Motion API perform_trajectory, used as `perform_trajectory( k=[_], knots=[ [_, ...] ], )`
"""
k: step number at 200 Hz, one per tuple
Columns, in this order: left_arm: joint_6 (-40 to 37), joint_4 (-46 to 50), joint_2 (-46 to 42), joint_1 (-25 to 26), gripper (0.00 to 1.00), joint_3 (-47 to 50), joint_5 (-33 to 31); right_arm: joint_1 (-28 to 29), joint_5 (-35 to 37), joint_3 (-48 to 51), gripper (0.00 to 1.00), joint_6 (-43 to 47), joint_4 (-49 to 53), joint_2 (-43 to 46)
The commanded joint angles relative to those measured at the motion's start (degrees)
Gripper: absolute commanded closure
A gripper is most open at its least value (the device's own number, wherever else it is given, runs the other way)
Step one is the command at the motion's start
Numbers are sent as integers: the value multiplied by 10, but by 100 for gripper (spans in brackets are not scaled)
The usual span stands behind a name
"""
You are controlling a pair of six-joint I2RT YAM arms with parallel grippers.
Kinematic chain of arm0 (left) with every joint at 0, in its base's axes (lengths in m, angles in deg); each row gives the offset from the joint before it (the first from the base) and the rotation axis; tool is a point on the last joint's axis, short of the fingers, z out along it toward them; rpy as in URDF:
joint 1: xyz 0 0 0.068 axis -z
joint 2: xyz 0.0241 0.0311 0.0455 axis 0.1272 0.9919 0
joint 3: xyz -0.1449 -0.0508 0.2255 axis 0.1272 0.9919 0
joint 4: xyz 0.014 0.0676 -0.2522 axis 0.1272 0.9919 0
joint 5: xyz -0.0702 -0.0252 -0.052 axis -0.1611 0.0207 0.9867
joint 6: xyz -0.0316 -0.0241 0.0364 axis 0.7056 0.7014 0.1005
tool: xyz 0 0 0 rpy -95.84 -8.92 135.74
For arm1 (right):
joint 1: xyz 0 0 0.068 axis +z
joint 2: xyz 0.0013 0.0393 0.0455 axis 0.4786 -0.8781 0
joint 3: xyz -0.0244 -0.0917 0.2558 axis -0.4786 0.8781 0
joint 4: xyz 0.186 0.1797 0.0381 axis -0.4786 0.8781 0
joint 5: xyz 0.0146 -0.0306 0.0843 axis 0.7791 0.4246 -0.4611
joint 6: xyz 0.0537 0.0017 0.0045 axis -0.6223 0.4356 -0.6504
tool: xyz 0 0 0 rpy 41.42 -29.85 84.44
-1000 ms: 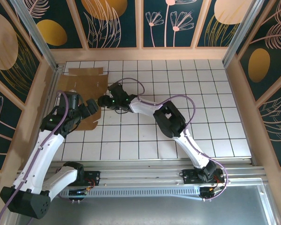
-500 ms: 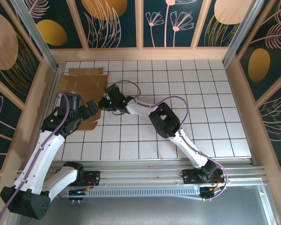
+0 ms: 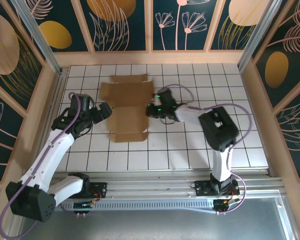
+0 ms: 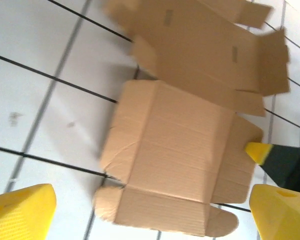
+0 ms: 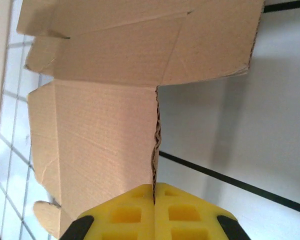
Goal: Fold the paper box
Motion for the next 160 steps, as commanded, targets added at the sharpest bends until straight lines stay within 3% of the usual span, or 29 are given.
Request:
perform_trajectory(
  k=[1,32,63,87,108,141,160],
  knots=[
    [38,-80,30,9,1,7,86,-13,-21,90,100,49,-16,62],
    [59,-124,85,61,1,-9,78,-13,-24,161,100,84,-3,99],
    [79,-154,139,109,1,-37,73,-12,-28,171,98,114,22,119],
    [105,-180,175,139,5,-41,61,-13,-7,149,85,108,40,125],
    [131,-225,207,163,11,-36,68,-13,3,96,62,115,84,136],
    [135,-244,278,213,18,-63,65,-66,4,15,35,128,74,149],
    [137,-256,302,223,24,-59,52,-112,0,-61,29,146,72,100]
  ],
)
